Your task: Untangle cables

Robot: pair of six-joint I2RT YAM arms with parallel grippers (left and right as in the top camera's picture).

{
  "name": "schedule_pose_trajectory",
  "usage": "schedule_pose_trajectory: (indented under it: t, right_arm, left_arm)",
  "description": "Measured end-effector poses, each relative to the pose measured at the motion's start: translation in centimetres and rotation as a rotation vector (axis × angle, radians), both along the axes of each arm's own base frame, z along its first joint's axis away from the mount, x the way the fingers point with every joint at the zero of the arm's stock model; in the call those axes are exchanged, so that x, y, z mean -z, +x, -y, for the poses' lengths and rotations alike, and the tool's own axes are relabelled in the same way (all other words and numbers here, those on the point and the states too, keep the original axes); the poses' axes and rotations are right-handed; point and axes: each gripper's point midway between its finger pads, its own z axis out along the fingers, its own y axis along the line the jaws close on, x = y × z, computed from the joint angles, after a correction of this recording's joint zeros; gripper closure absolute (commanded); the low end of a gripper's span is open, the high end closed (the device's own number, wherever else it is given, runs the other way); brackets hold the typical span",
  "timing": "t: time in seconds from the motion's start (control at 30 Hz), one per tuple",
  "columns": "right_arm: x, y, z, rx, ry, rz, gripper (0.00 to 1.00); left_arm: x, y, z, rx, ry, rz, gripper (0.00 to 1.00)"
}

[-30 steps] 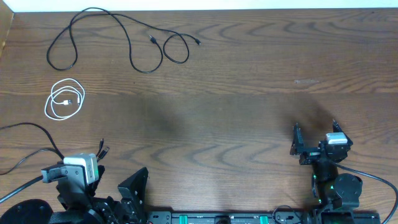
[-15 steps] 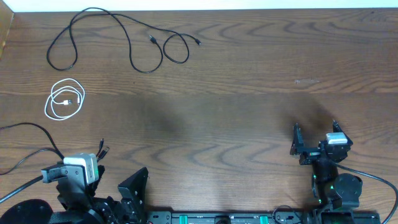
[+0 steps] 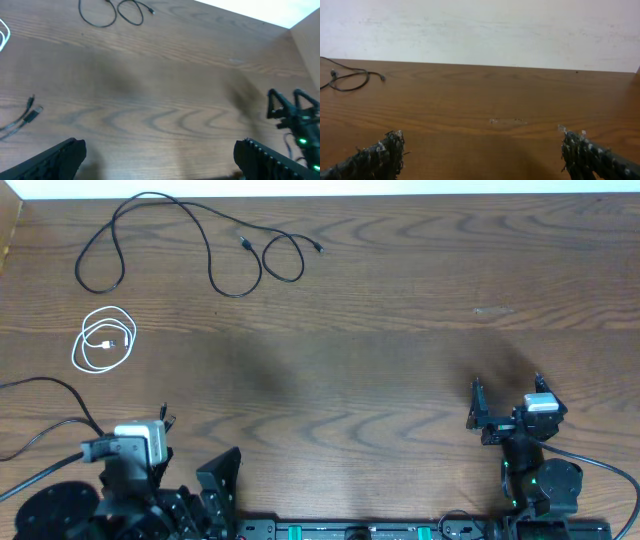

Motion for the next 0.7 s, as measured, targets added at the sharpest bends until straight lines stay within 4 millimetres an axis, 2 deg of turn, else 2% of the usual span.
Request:
schedule_pose_trajectory:
  t: [0.3,0.47,0.7]
  right_arm:
    - [0.0,0.0,0.0,0.000,0.000,0.000,0.01]
    - [0.0,0.0,0.0,0.000,0.000,0.000,0.01]
    - [0.0,0.0,0.0,0.000,0.000,0.000,0.01]
  left_arm:
    - [1.8,2.4,-0.1,0.034,0.063,0.160,0.01]
    - [3.9,3.3,-0.1,0.035,0.076,0.234,0.02]
    - [7.6,3.2,-0.7,0.005,0.087,0.215,0.02]
